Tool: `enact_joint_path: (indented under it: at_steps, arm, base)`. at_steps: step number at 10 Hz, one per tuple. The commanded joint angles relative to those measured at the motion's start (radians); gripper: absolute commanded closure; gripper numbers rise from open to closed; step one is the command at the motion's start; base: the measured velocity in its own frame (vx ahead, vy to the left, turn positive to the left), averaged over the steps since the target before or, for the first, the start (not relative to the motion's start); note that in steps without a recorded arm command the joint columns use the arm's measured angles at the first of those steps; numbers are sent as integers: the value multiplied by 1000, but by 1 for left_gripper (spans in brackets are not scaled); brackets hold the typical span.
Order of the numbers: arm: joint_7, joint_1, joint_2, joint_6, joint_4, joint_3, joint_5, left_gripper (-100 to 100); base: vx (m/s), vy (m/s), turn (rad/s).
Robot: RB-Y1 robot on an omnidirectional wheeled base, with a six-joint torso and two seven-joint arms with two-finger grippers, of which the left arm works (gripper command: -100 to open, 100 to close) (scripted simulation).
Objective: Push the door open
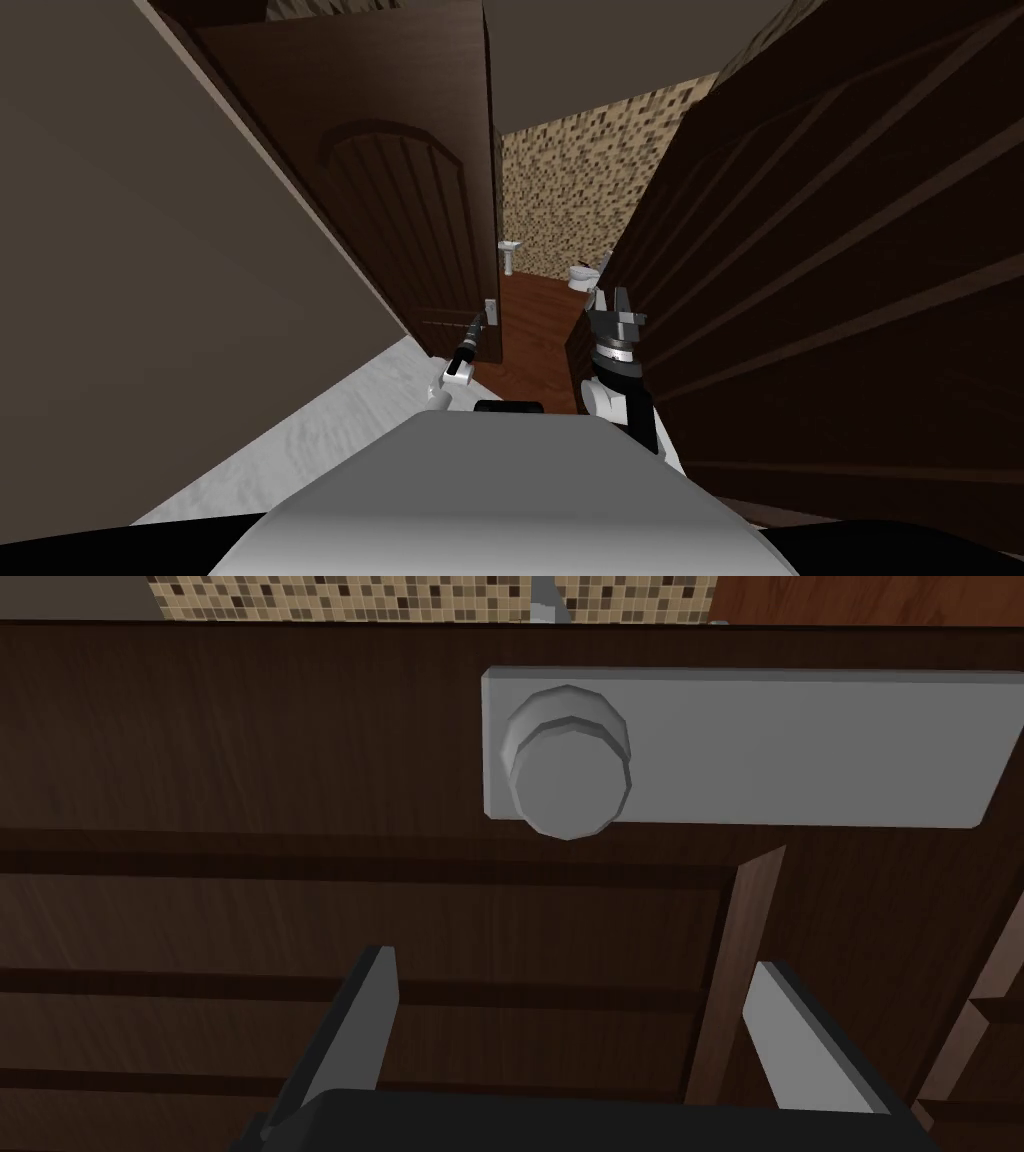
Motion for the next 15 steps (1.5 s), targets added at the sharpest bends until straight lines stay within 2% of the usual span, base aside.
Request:
enact_joint_path:
  at_steps: [1,3,11,12,15]
  arm:
    - [4,9,-8,4,-13,-7,1,-100]
    - [0,-1,-2,-4,3,1,1,-100]
    - [-7,-19,-9,-20,29,18,2,-100]
    - [-7,-19,-9,-20,29,18,2,100]
    - [-7,-19,-9,-20,29,18,2,100]
  base:
    - [-266,-27,21]
    - [-14,-14,-14]
    - [188,-24,-16]
    - [-13,1,4]
    - [-24,5,-4]
